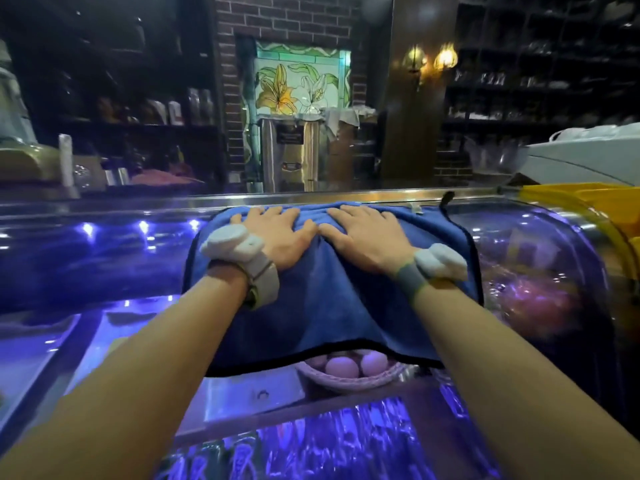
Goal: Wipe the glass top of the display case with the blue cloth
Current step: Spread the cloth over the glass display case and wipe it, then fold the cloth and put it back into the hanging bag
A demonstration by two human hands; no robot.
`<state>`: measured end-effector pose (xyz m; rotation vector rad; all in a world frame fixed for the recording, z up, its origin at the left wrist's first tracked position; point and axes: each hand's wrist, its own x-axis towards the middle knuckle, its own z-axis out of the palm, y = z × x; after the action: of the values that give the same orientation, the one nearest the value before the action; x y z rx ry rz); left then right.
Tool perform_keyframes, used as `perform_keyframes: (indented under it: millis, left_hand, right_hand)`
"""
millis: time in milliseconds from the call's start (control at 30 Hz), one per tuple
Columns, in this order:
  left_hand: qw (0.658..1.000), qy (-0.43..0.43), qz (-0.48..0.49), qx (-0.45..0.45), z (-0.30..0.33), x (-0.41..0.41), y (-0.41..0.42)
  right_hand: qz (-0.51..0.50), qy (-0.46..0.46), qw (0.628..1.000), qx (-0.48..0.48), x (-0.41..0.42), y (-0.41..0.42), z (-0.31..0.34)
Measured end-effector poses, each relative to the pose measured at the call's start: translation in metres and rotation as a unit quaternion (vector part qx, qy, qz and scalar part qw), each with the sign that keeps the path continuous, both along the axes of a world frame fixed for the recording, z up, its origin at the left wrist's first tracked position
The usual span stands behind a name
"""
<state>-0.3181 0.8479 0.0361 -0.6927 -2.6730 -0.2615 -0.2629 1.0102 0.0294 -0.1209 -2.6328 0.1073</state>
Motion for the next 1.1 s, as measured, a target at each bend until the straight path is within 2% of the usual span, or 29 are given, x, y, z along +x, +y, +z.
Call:
perform_keyframes:
  millis: [233, 400, 567, 600, 667, 733, 800, 867, 900, 1033, 1100]
  left_hand:
    - [0.992, 0.064, 0.099, 0.046, -0.012, 0.009, -0.092]
    - [0.978, 0.142, 0.126, 0.082, -0.04, 0.041, -0.154]
    - [0.966, 0.138, 0.204, 0.072, -0.065, 0.094, -0.238]
    - [0.967, 0.125, 0.2, 0.094, -0.069, 0.097, -0.238]
    - [0.953, 0.038, 0.21, 0.214, -0.076, 0.121, -0.271]
    - [0.906, -0.057, 0.176, 0.382, -0.084, 0.146, -0.314]
    - [0.849, -0.102, 0.122, 0.504, -0.091, 0.175, -0.362]
    - [0.796, -0.128, 0.094, 0.584, -0.09, 0.21, -0.413]
    - [0.762, -0.15, 0.082, 0.625, -0.088, 0.227, -0.431]
    - [0.666, -0.22, 0.028, 0.712, -0.072, 0.282, -0.502]
    - [0.633, -0.226, 0.015, 0.74, -0.067, 0.308, -0.545]
  right_hand:
    - [0.122, -0.022, 0.992, 0.019, -0.017, -0.084, 0.005]
    - [0.198, 0.04, 0.978, 0.045, -0.012, -0.157, -0.017]
    - [0.281, 0.099, 0.953, 0.064, 0.015, -0.264, -0.055]
    - [0.287, 0.105, 0.951, 0.046, 0.016, -0.269, -0.066]
    - [0.331, 0.08, 0.94, -0.013, 0.028, -0.313, -0.084]
    - [0.376, 0.027, 0.922, -0.083, 0.048, -0.362, -0.1]
    - [0.455, -0.031, 0.87, -0.185, 0.08, -0.417, -0.11]
    - [0.507, -0.044, 0.82, -0.262, 0.118, -0.469, -0.109]
    - [0.512, -0.046, 0.808, -0.289, 0.135, -0.49, -0.108]
    - [0.537, -0.051, 0.764, -0.354, 0.186, -0.562, -0.085]
    - [0.551, -0.054, 0.739, -0.383, 0.216, -0.605, -0.075]
